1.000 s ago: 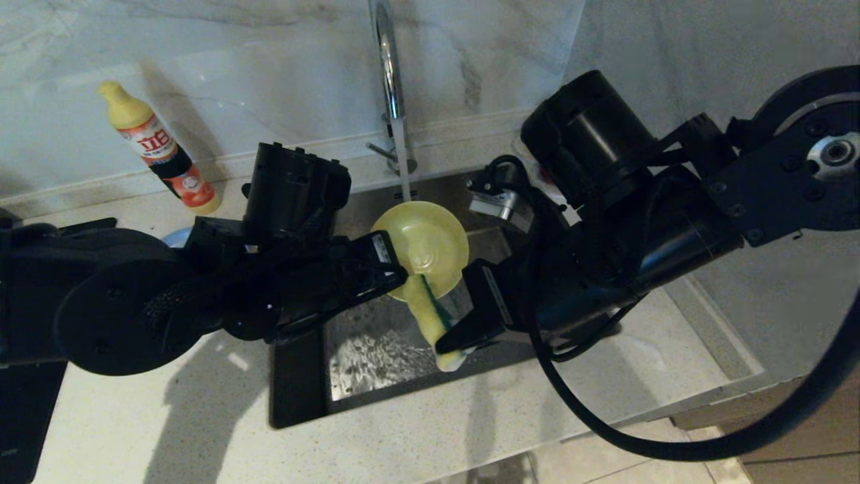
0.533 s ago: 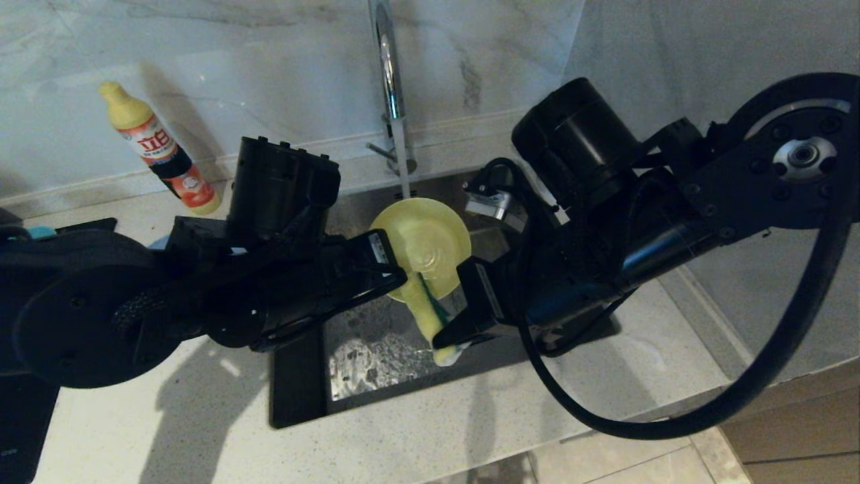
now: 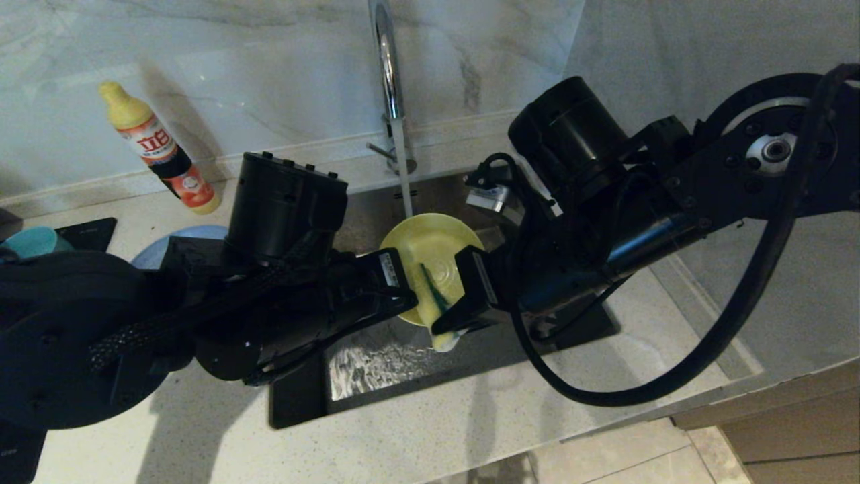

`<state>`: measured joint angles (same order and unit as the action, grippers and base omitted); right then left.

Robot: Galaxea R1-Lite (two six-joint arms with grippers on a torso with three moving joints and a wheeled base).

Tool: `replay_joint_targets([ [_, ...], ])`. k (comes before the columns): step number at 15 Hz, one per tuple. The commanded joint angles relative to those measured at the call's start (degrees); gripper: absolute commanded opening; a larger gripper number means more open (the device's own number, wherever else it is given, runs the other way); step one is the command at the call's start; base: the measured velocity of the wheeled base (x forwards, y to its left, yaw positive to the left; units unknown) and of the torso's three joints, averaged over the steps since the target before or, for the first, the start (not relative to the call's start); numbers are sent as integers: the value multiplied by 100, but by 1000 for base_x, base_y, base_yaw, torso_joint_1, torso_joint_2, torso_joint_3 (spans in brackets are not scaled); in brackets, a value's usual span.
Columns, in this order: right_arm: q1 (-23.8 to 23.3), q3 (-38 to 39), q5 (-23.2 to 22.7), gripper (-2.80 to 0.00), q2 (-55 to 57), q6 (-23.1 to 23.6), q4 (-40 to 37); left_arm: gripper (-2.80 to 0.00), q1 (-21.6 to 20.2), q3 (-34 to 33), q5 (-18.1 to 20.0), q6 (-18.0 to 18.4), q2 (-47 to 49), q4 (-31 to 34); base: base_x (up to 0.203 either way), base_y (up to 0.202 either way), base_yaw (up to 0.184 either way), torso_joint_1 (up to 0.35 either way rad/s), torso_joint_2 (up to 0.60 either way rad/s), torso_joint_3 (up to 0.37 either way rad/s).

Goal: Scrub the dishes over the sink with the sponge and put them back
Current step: Wipe the bowl

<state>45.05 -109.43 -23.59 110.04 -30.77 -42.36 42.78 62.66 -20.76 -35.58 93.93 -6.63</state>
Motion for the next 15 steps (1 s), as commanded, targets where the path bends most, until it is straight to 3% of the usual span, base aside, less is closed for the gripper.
replay_joint_targets([
  [1,-103,-62,-14,-280,80,-17,-18,-280,11,-53,-7,-11,-105,4,0,0,0,0,0,0],
  [9,-432,-138,3,-280,20,-249,206,-280,113,-443,-31,175,-297,-41,0,0,0,0,0,0],
  [12,-533,-140,-13,-280,-127,-245,246,-280,156,-807,-177,495,-253,-745,0,0,0,0,0,0],
  [15,-533,-140,-32,-280,-229,-254,229,-280,169,-1000,-758,979,-3,-1734,0,0,0,0,0,0],
])
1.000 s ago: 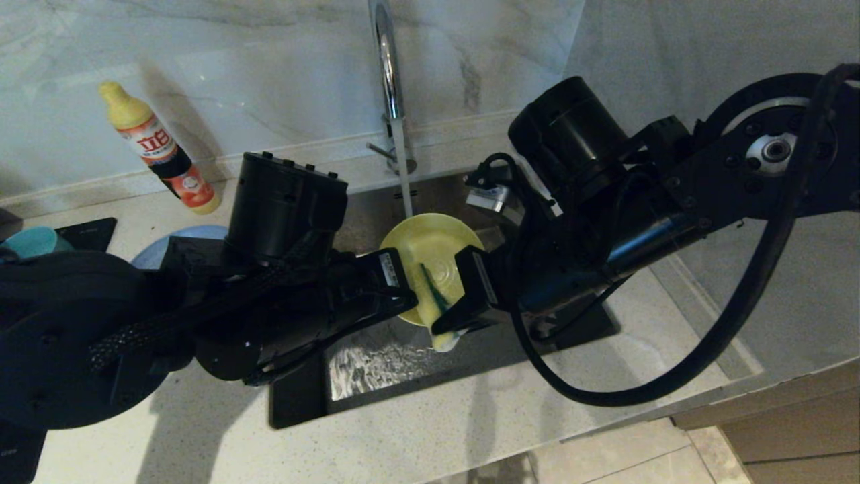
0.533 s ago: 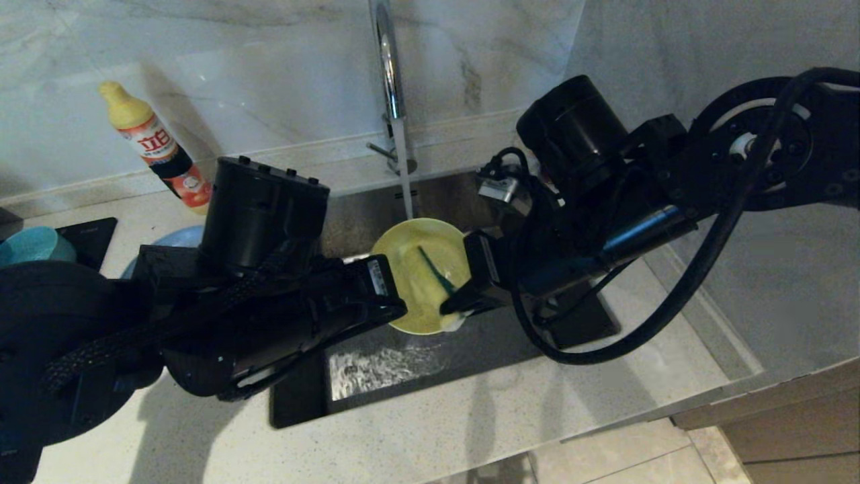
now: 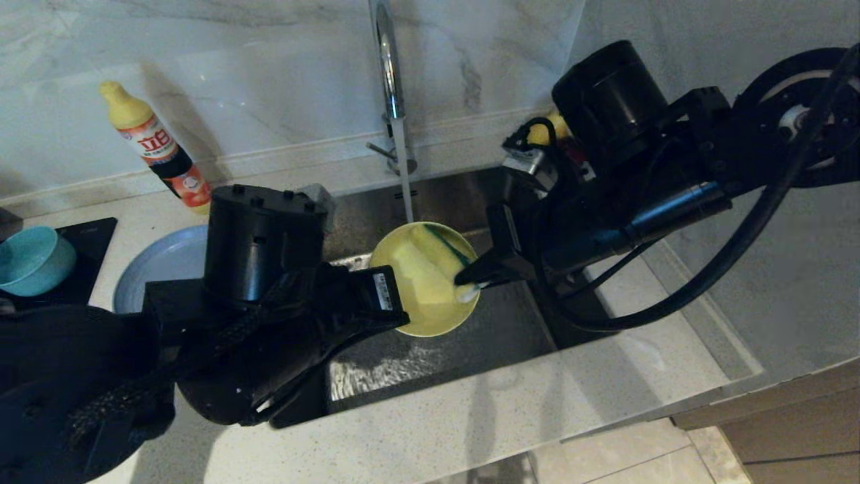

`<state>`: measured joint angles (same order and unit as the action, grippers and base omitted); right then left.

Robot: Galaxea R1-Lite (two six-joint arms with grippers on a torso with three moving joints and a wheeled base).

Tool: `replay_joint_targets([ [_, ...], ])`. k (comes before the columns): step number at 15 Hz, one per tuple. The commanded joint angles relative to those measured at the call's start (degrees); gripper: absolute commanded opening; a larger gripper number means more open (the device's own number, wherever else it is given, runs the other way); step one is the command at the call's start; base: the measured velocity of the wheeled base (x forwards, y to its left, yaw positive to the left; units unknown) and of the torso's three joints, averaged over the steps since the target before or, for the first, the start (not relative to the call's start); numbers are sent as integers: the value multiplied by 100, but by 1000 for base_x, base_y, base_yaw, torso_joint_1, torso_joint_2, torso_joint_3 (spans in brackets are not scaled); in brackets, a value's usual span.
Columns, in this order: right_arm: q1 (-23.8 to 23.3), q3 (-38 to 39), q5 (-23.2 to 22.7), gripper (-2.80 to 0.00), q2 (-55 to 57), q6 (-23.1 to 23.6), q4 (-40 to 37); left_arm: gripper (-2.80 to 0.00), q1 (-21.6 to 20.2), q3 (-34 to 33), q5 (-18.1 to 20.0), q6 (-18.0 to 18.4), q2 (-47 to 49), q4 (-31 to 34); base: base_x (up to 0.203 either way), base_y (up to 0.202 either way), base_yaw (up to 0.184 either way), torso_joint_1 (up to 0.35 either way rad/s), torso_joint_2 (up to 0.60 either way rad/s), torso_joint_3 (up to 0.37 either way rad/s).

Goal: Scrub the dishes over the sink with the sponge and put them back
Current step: Wipe the bowl

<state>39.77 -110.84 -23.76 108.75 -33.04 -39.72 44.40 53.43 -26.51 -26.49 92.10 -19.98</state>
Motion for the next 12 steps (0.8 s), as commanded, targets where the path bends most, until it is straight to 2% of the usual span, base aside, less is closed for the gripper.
replay_joint_targets([
  [1,5,1,-23,-280,-90,-38,-73,-280,7,-86,-287,193,202,-635,0,0,0,0,0,0],
  [7,215,1,-64,-280,60,-369,-106,-280,9,-106,-533,477,81,-772,0,0,0,0,0,0],
  [12,302,1,-85,-280,295,-370,-45,-280,16,-397,-539,1045,98,-1683,0,0,0,0,0,0],
])
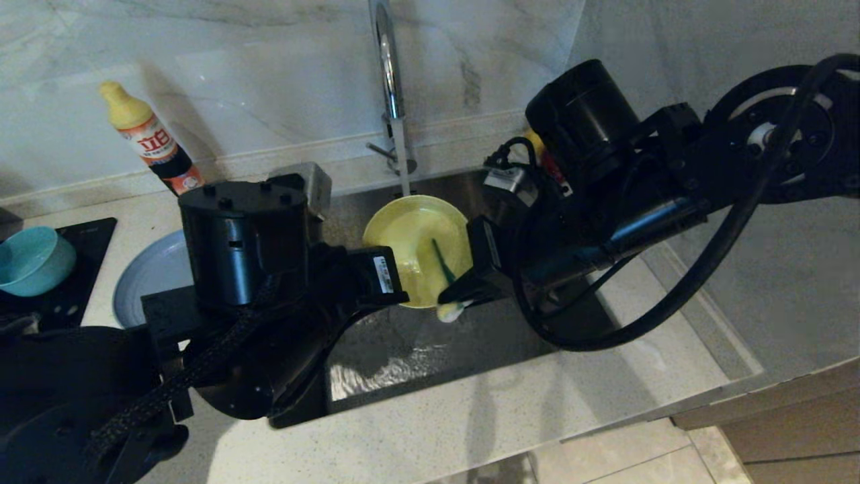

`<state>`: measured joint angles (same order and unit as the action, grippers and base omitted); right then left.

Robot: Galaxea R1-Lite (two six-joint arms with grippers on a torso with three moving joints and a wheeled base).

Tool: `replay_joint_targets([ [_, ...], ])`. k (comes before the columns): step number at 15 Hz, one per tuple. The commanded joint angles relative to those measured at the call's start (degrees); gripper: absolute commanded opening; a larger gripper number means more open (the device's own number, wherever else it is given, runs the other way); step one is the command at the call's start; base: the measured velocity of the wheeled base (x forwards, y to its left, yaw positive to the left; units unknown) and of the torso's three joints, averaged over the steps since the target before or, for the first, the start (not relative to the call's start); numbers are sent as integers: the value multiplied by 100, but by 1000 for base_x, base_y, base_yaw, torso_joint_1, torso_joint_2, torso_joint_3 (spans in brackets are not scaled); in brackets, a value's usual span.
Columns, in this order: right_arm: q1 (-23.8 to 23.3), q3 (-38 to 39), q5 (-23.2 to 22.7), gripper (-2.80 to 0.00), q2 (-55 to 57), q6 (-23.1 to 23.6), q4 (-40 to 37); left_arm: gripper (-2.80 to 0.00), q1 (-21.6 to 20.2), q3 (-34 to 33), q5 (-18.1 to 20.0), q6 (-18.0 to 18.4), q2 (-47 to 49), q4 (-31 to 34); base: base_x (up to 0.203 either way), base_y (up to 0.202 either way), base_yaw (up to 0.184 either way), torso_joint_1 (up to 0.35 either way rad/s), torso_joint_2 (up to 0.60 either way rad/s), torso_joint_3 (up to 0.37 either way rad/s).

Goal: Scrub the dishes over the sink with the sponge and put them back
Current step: Wipe the bowl

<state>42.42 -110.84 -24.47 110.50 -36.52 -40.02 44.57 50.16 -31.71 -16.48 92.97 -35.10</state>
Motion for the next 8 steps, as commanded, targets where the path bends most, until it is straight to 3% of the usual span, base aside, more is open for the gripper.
replay_joint_targets([
  [1,38,1,-14,-280,156,-22,-3,-280,-1,-102,-19,103,2,-234,0,0,0,0,0,0],
  [8,109,-50,-5,-280,131,-22,214,-280,269,-378,-139,154,-7,-234,0,0,0,0,0,0],
])
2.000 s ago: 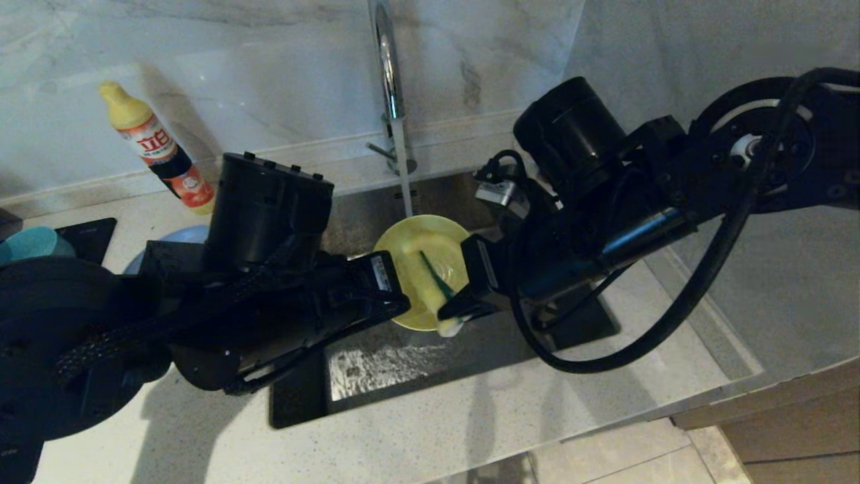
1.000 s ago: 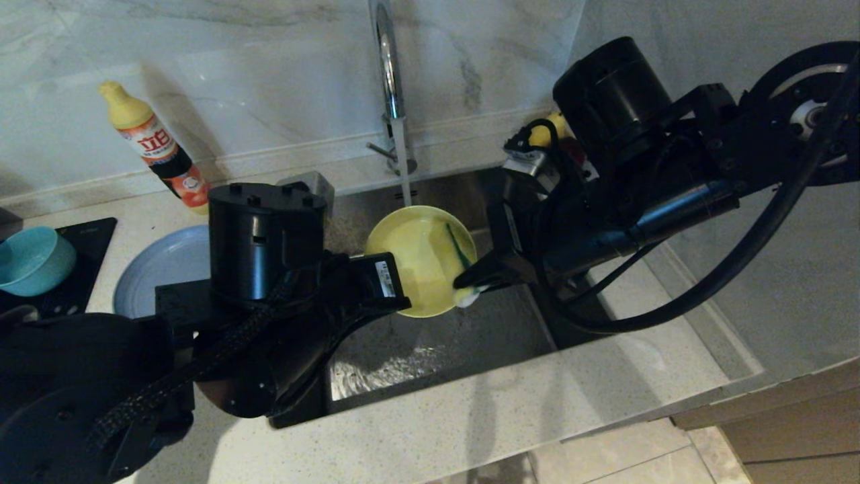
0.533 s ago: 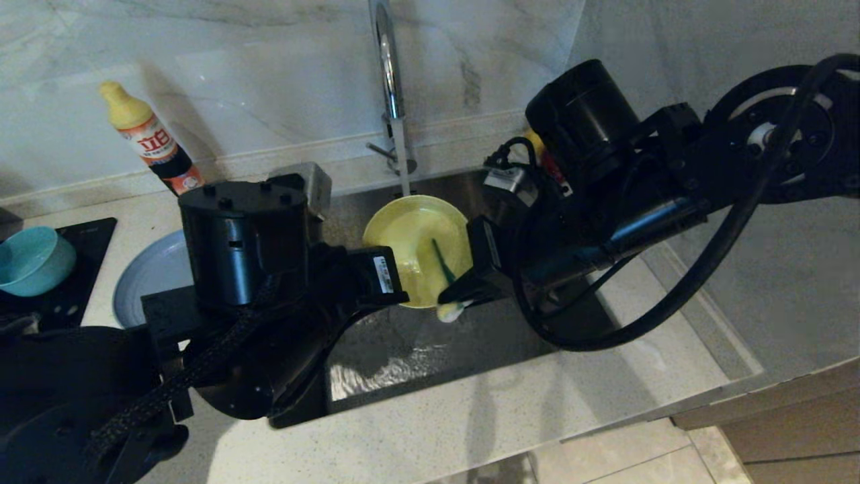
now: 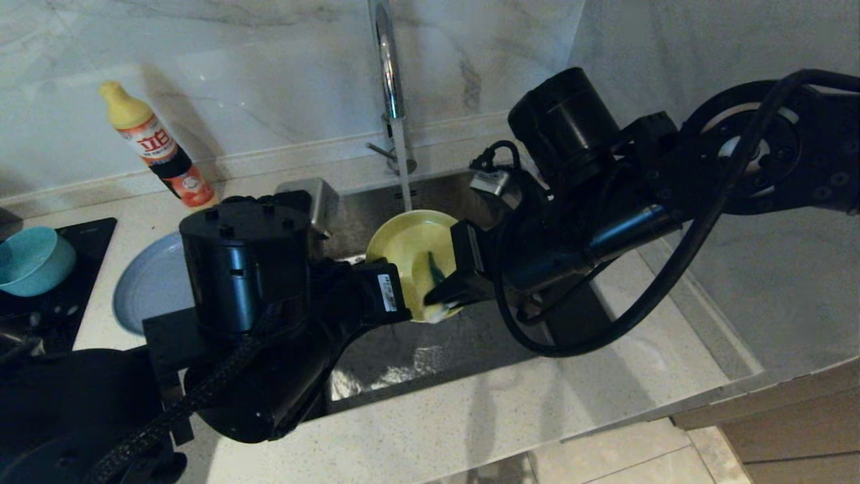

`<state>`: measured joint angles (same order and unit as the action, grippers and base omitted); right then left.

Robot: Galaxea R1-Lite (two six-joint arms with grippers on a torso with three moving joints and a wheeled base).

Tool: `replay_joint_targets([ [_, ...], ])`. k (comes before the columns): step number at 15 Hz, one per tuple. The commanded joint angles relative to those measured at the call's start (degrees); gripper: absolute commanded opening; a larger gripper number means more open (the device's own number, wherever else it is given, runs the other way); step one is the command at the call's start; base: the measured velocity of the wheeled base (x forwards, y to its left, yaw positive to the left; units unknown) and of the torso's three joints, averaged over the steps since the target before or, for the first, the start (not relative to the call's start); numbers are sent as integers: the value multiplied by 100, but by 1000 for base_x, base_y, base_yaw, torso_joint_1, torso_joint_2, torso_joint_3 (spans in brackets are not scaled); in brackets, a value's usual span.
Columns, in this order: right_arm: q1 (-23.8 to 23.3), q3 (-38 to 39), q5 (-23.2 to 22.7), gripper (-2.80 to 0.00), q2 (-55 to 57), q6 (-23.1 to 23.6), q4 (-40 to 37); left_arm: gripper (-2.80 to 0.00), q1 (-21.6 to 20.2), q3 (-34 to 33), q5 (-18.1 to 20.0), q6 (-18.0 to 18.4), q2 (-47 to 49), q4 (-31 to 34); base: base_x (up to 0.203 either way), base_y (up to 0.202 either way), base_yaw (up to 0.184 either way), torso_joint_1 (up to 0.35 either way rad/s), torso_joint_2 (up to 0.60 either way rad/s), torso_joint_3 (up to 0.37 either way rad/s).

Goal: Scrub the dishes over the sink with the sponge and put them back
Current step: Wipe the bowl

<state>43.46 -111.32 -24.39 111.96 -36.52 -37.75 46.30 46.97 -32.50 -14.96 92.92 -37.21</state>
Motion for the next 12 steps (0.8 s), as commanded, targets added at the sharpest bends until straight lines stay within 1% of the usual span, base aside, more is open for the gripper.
replay_joint_targets([
  [1,0,-3,-8,-280,-39,-22,-4,-280,125,-91,-88,26,-2,-24,0,0,0,0,0,0],
  [9,-364,5,-4,-280,-209,-22,145,-280,195,-223,-99,10,-133,-32,0,0,0,0,0,0],
  [12,-400,5,-4,-280,-379,-22,132,-280,187,-302,-99,-11,-134,-32,0,0,0,0,0,0],
])
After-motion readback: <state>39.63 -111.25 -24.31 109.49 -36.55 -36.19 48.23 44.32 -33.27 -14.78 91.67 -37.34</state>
